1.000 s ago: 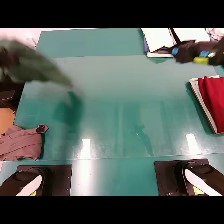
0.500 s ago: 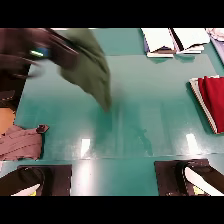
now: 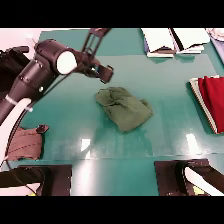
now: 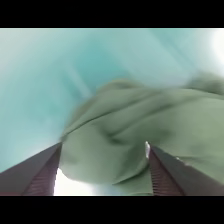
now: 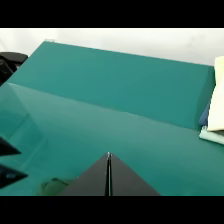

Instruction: Fold the shirts.

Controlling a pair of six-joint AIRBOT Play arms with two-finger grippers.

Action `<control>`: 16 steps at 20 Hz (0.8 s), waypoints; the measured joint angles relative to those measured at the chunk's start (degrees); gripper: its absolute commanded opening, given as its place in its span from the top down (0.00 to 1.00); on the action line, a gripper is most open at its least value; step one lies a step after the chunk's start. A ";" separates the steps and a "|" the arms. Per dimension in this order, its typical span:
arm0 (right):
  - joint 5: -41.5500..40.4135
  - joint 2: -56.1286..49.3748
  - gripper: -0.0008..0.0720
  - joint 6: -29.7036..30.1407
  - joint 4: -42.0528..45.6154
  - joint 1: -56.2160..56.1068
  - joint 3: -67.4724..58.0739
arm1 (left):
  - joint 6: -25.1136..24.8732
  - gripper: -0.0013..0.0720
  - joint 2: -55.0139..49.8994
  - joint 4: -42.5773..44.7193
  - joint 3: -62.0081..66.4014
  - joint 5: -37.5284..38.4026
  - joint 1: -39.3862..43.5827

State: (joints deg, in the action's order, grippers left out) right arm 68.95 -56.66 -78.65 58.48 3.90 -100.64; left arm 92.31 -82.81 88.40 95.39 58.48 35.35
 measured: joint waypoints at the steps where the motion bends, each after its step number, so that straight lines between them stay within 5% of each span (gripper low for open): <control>1: -0.04 0.55 0.96 -0.02 0.04 0.00 1.33 | 0.39 0.14 -1.36 -1.90 0.02 0.44 -2.60; 6: -1.31 3.45 0.96 -0.02 -0.02 0.00 9.38 | 1.44 0.14 -10.86 -11.41 0.00 3.65 -11.41; 13: -1.90 4.50 0.96 -0.02 0.00 0.11 17.27 | -0.50 0.19 -20.98 -21.24 0.00 5.42 -12.81; 15: -2.14 4.55 0.96 -0.02 0.04 0.79 19.50 | -1.27 0.91 -22.16 -22.58 0.00 5.09 -12.48; 16: -2.21 4.59 0.96 -0.02 -0.02 1.44 20.72 | -1.57 0.94 -22.40 -22.84 0.02 4.81 -12.39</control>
State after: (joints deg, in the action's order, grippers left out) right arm 66.74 -52.07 -78.67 58.46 5.34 -79.92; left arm 90.74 -105.21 65.56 95.42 63.29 22.96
